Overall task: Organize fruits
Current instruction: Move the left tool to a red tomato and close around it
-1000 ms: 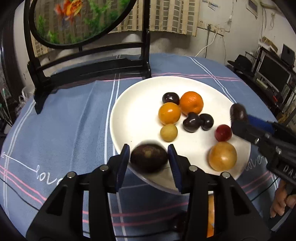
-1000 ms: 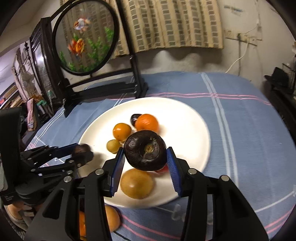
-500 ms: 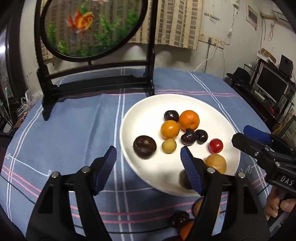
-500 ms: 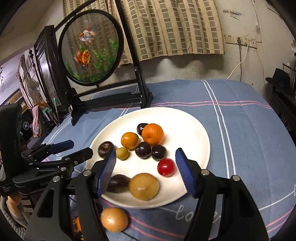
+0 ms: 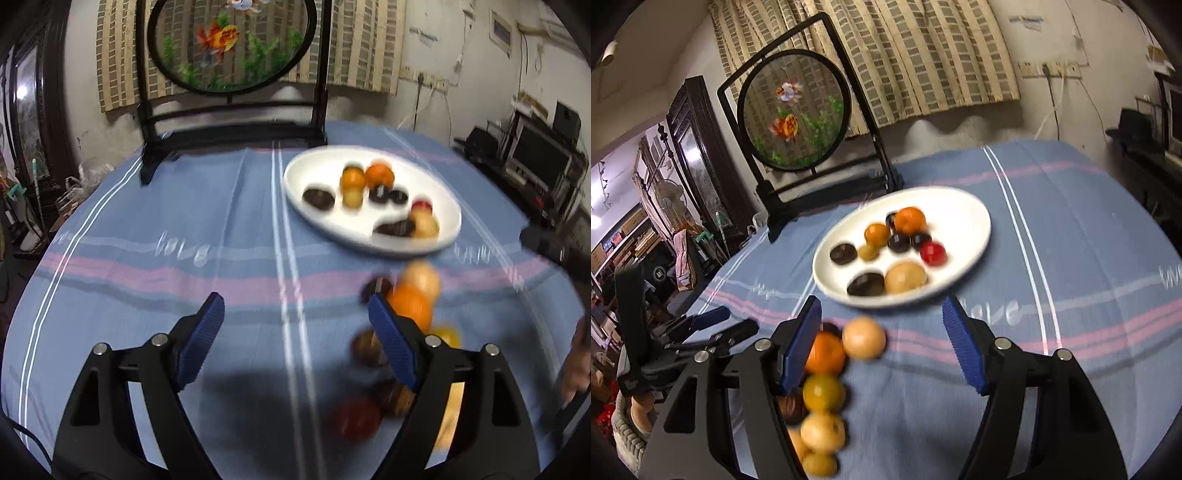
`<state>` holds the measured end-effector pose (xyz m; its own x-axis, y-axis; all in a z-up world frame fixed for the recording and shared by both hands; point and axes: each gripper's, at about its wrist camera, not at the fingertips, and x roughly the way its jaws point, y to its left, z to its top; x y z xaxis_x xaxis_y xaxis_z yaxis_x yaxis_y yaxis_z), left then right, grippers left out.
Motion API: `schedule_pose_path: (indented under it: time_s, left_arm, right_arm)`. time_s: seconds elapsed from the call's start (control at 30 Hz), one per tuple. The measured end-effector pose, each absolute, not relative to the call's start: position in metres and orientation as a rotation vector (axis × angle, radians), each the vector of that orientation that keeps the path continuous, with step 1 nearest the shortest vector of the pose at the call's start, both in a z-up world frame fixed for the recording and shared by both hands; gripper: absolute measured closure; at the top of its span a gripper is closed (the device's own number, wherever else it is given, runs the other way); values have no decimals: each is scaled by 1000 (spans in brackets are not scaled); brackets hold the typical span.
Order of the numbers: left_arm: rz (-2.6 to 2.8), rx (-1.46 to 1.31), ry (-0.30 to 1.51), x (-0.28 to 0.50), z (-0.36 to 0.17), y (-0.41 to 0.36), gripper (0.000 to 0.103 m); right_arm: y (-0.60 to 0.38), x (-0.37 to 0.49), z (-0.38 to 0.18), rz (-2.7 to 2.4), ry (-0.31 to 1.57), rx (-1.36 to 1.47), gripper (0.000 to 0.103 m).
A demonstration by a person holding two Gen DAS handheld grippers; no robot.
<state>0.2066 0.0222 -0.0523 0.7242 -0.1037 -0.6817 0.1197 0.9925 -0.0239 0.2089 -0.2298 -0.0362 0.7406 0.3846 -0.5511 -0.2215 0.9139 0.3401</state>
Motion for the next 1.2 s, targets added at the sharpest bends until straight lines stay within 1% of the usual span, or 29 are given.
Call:
schedule_pose_path:
  time_s: [0.13, 0.23, 0.47, 0.57, 0.67, 0.77, 0.87, 0.97, 1.07, 1.2]
  left_arm:
    - [-126, 51, 776, 175, -68, 28, 21]
    - [-158, 70, 775, 159, -73, 28, 21]
    - [-235, 139, 800, 158, -80, 12, 21]
    - [-236, 147, 842, 164, -86, 9, 21]
    - [-189, 118, 880, 171, -92, 17, 20]
    - [-80, 97, 871, 176, -92, 33, 20]
    - [-90, 61, 870, 177, -91, 38, 20]
    - [-127, 81, 869, 177, -91, 32, 23]
    - [-142, 56, 863, 178, -90, 35, 33]
    - [-105, 53, 824, 187, -87, 42, 35]
  right_arm:
    - [-232, 205, -40, 334, 673, 276, 31]
    - [-233, 207, -40, 324, 675, 275, 31]
    - [-233, 207, -41, 330, 691, 274, 31]
    - [-232, 207, -42, 330, 700, 273, 31]
    - [-232, 207, -42, 328, 703, 272, 31]
    - [-233, 207, -42, 325, 697, 273, 31]
    - [-232, 206, -41, 326, 693, 274, 31]
    - [-232, 205, -41, 330, 690, 272, 31]
    - [-232, 205, -40, 331, 690, 272, 31]
    - [-230, 205, -41, 335, 696, 270, 31]
